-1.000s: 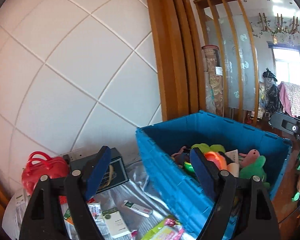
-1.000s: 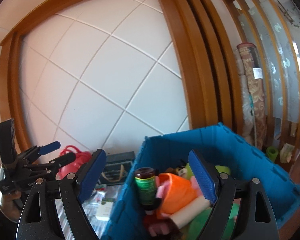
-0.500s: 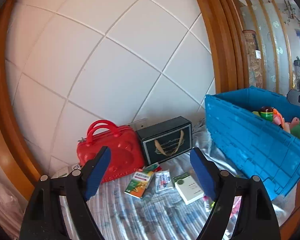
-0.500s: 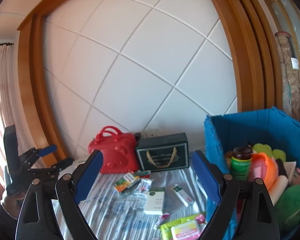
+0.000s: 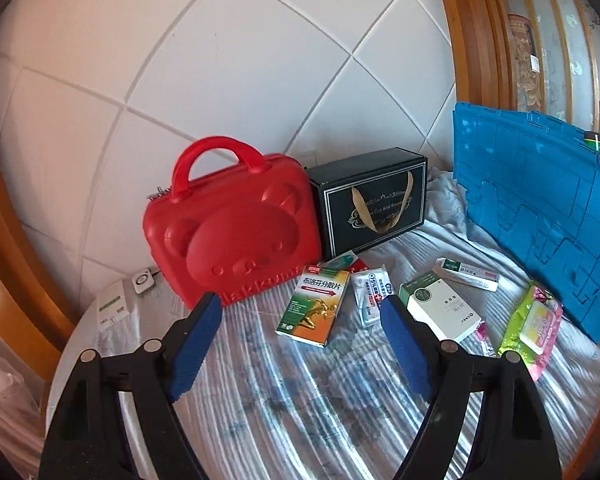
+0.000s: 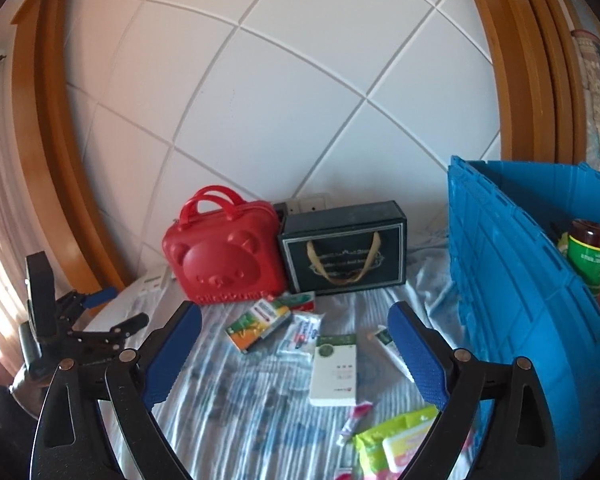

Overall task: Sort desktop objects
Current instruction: 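Move both tools back down to the medicine boxes on the table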

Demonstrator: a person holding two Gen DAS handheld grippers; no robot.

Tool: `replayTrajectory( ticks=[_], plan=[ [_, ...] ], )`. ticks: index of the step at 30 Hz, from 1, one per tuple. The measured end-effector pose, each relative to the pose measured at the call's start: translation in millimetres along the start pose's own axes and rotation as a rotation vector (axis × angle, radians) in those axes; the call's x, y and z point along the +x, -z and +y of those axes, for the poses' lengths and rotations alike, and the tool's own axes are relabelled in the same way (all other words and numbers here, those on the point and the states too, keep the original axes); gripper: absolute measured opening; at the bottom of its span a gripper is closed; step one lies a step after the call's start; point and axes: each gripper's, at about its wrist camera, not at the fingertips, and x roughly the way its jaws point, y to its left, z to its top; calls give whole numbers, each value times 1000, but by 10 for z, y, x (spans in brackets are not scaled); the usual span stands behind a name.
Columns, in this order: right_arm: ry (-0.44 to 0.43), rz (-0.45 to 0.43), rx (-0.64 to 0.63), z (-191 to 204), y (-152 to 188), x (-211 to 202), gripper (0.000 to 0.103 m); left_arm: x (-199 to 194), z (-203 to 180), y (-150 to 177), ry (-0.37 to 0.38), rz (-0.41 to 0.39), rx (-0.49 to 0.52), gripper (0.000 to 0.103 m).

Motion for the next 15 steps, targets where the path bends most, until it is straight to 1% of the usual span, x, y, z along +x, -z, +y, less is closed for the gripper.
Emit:
replayTrajectory(
  ticks=[3,4,6,9,13,15],
  plan=[
    [6,51,-17,-38,70,338,98,367,48,53,28,-3,2,81],
    [6,81,-23,-57,104,477,98,514,61,80,38,10,0,81],
    [14,140,-19,-120,179,761,98,813,88,134,84,54,-5,81],
    [5,221,31,-268,322,1168,98,1254,67,231,115,97,53,81],
    [14,302,63,-412,460,1572,98,1853,21,338,216,164,138,81],
    [21,331,70,-458,497,1742,98,2167,17,399,248,206,166,81]
  ],
)
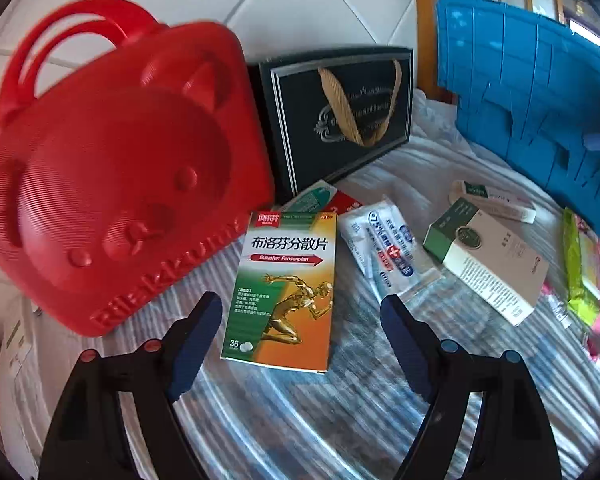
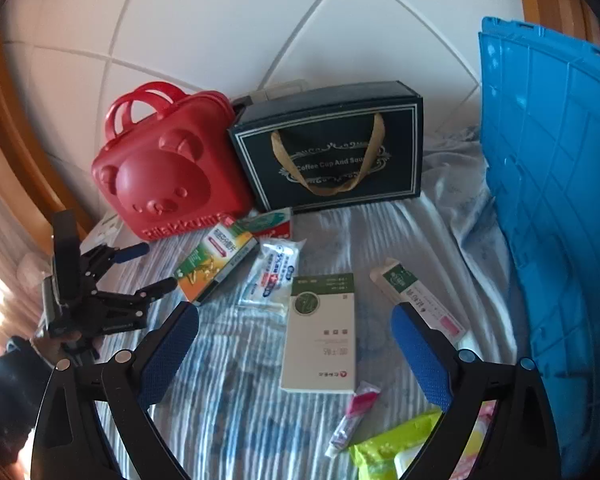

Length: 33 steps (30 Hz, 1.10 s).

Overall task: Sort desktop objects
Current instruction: 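Move both tools back down to the medicine boxes on the table, then grasp the orange-green medicine box with the left tool while the right tool grasps the white-green box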

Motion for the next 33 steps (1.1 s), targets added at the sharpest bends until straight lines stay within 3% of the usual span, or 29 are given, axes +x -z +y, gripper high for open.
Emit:
replayTrajectory(
  ticks=[6,16,22,33],
  plan=[
    [10,69,25,-82,-9,382,98,588,137,34,70,120,42,81],
    [18,187,12,-27,110,824,98,815,168,30,61,74,138,88],
    [71,254,-38,67,151,1122,98,1008,338,4,141,134,55,92],
    [135,327,-51,-15,289,1459,96,840,269,154,84,147,0,89]
  ],
)
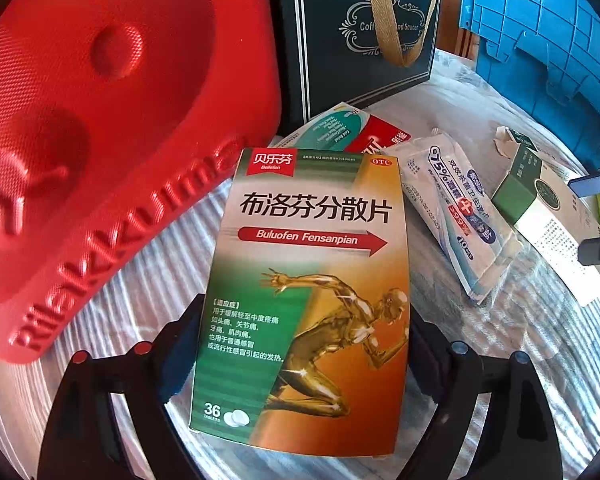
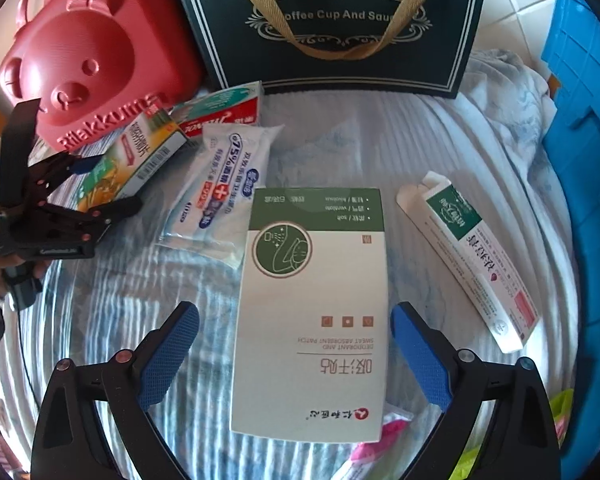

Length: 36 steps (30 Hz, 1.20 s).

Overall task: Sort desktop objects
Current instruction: 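Grasp the orange-green medicine box with the left tool while the right tool grasps the white-green box, then carry both boxes over the blue bin and open both tools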

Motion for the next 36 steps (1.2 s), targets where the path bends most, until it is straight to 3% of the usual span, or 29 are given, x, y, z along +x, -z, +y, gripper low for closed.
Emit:
replayTrajectory(
  ticks=[2,8,16,27,36],
  plan=[
    [26,7,-6,-9,2,43,78,-20,-24,33,-10,-2,-10,89],
    [69,-12,-102,44,83,153,76,-116,-90,151,-27,3,-60,88],
    [-38,-43,-14,-90,276,-102,76,-550,-239,369,-51,-54,-132,87],
    [-81,-290,-64,146,410,-1385,76,-1577,-777,291,-104,-232,-79,87],
    [-16,-587,-32,120,849,-2851,76,-2705,-1648,-292,-70,-485,113,88]
  ],
)
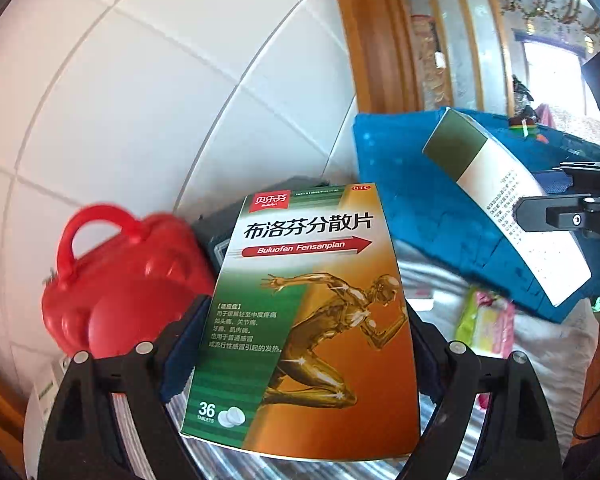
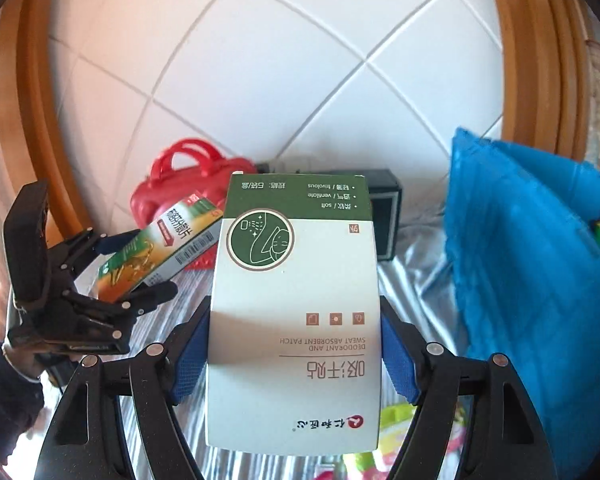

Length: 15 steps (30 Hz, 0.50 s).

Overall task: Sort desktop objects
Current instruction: 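Carry both boxes over the blue bin and open both tools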

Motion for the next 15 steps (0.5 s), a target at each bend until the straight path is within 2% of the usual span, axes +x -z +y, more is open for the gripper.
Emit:
replayTrajectory(
  ticks=[3,8,15],
  plan=[
    [60,-106,27,-211,-126,-539,76,-90,-383,-445,41,-76,60,88],
    [164,-240,83,-751,-267,-1306,76,-137,-1032,-1112,132,-176,103,88],
    [323,-300,156,-1740,-303,-2063,76,68,-1955,-1836,251,-244,128,88]
  ],
)
